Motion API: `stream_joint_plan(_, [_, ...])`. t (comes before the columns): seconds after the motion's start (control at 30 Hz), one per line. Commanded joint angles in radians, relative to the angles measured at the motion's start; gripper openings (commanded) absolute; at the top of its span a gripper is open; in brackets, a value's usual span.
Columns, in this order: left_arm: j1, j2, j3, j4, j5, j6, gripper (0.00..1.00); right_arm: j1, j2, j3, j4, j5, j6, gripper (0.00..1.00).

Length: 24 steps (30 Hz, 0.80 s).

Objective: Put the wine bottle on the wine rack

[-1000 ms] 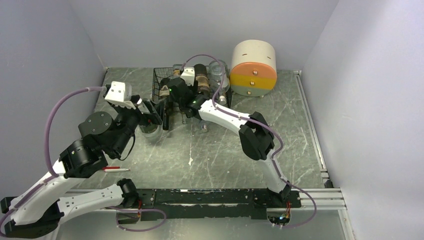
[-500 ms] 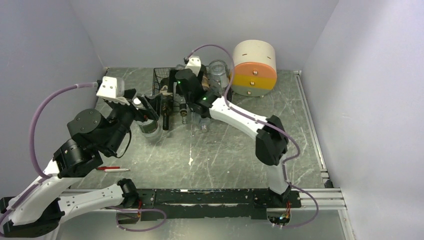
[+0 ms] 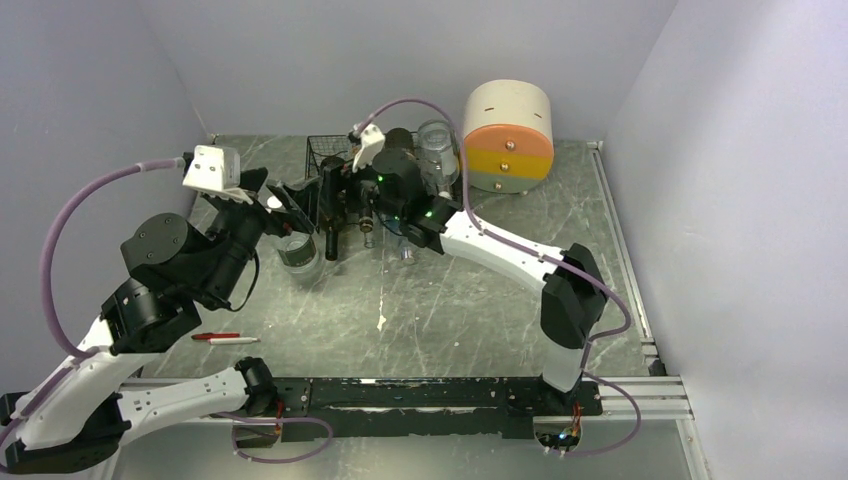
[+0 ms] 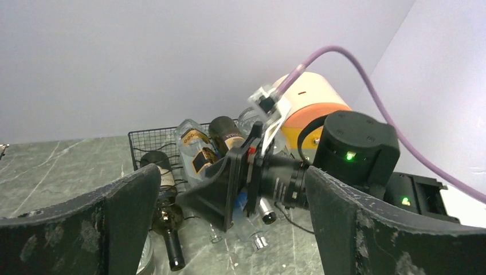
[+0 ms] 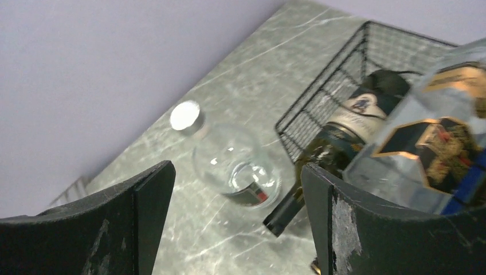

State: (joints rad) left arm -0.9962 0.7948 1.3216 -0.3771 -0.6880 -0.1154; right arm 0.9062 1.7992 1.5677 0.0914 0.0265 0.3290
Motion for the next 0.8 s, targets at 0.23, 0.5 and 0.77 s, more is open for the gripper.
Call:
stream_joint_plan(0.23, [0.001,-0.042,0.024,0.018,-0.039,0.013,0.99,0.101,0.160,0.124,0.023,-0.167,-0.123,0.84])
stream_joint_plan(0.5, [0.001,-0.067,0.025,0.017,-0.056,0.009,0.99,0.132,0.346,0.352,-0.042,-0.053,-0.161,0.80])
stream_joint_plan(0.77, [0.001,-0.067,0.022,0.005,-0.059,0.000,0.99,0.145,0.453,0.486,-0.088,0.011,-0.219,0.66])
